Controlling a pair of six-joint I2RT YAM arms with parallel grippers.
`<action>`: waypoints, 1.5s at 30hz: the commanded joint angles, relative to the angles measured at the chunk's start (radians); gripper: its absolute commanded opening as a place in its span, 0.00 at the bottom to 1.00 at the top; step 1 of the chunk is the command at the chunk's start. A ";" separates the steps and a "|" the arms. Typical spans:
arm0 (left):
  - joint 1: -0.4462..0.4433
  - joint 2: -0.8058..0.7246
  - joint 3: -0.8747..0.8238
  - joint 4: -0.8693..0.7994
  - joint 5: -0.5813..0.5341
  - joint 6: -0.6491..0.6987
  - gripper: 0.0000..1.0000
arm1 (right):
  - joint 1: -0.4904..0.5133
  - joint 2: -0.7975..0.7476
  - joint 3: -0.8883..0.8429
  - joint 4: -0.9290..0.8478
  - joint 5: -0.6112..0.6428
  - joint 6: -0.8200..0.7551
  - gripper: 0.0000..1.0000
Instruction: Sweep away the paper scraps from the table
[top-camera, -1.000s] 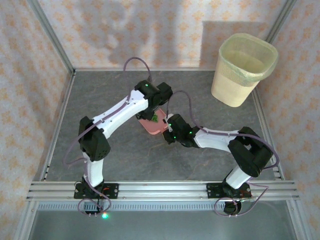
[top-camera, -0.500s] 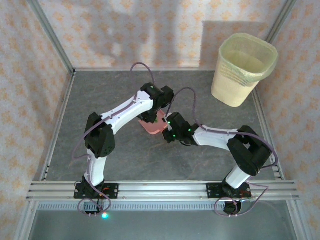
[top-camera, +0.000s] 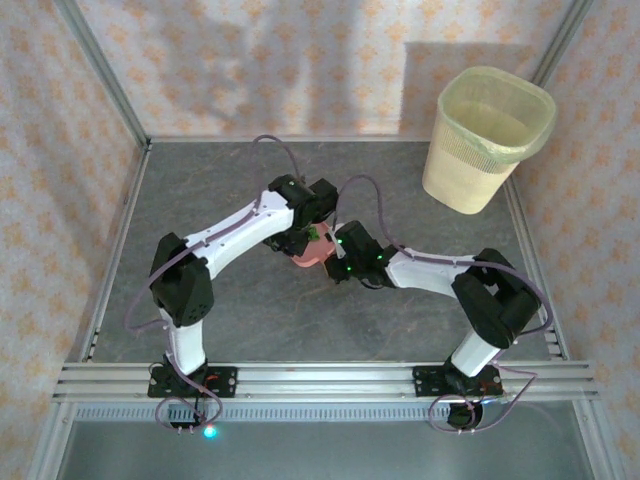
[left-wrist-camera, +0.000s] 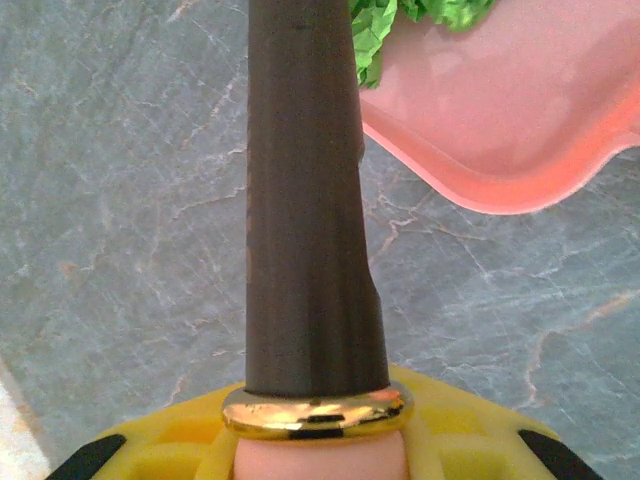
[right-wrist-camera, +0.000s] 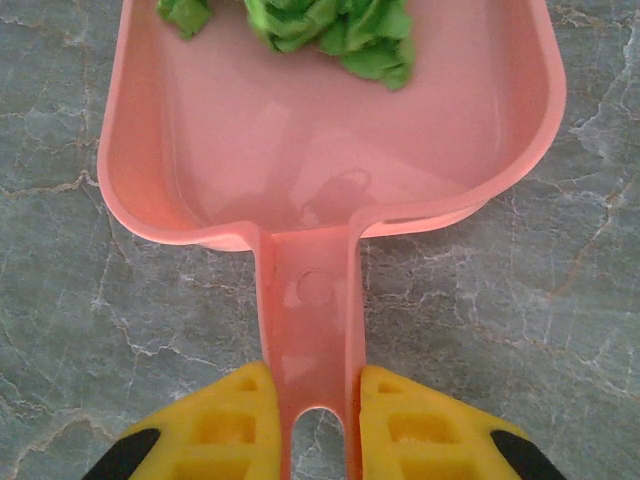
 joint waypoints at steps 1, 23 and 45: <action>-0.043 -0.058 -0.030 0.023 0.045 -0.015 0.00 | -0.011 0.042 -0.001 -0.056 0.021 0.017 0.00; -0.082 -0.185 -0.081 0.057 0.039 -0.047 0.00 | -0.011 -0.019 -0.076 0.057 0.060 0.012 0.00; 0.016 -0.561 -0.314 0.348 -0.123 -0.182 0.00 | -0.011 -0.128 -0.188 0.215 0.107 -0.007 0.00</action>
